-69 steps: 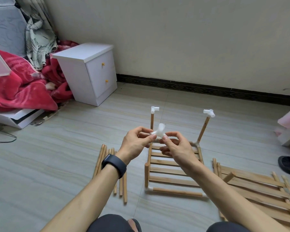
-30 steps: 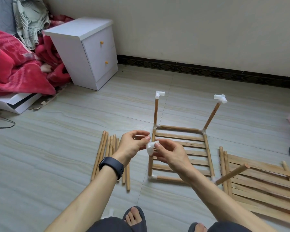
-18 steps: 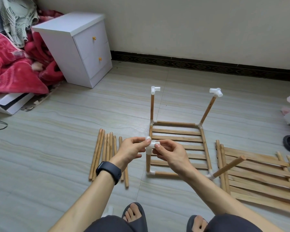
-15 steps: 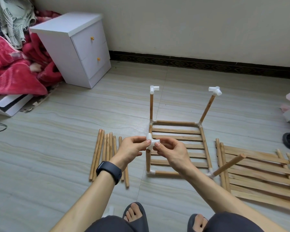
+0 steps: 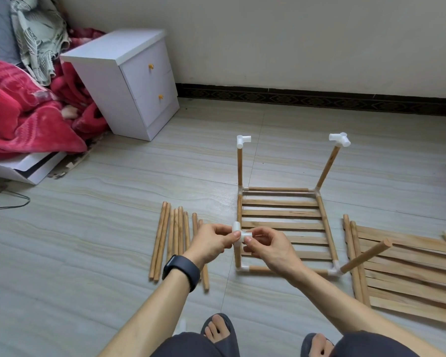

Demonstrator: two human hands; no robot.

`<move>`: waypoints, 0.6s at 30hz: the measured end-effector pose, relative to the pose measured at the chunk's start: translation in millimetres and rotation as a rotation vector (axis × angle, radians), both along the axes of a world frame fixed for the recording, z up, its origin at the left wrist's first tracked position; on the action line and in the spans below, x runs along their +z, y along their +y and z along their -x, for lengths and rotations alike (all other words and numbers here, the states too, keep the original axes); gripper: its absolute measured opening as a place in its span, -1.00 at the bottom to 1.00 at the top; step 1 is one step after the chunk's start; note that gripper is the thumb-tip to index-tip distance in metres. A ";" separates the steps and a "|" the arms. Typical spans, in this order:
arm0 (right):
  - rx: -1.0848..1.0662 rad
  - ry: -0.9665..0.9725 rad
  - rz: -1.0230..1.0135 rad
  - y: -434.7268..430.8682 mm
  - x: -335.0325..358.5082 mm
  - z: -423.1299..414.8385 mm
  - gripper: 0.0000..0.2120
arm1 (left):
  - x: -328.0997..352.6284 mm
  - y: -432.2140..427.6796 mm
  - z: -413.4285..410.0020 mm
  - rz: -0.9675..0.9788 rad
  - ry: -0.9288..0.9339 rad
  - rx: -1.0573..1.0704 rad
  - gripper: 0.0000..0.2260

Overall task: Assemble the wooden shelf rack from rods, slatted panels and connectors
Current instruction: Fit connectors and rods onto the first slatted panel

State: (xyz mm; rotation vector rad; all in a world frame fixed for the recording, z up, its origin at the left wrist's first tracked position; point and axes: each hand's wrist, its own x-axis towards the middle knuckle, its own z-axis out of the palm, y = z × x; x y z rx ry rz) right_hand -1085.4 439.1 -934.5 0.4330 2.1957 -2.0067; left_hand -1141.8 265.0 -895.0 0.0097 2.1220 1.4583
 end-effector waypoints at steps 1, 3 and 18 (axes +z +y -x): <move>-0.002 -0.002 0.022 1.2 -1.5 -1.8 -0.88 | -2.2 0.6 -1.2 0.013 0.015 0.001 -0.85; -0.005 -0.002 0.057 4.0 -3.8 -3.3 -0.85 | -5.9 1.8 -3.5 0.016 0.032 0.004 -0.77; 0.059 0.086 -0.071 -1.9 -7.3 -7.6 -0.72 | -20.2 -3.7 1.1 -0.012 0.027 -0.012 -0.59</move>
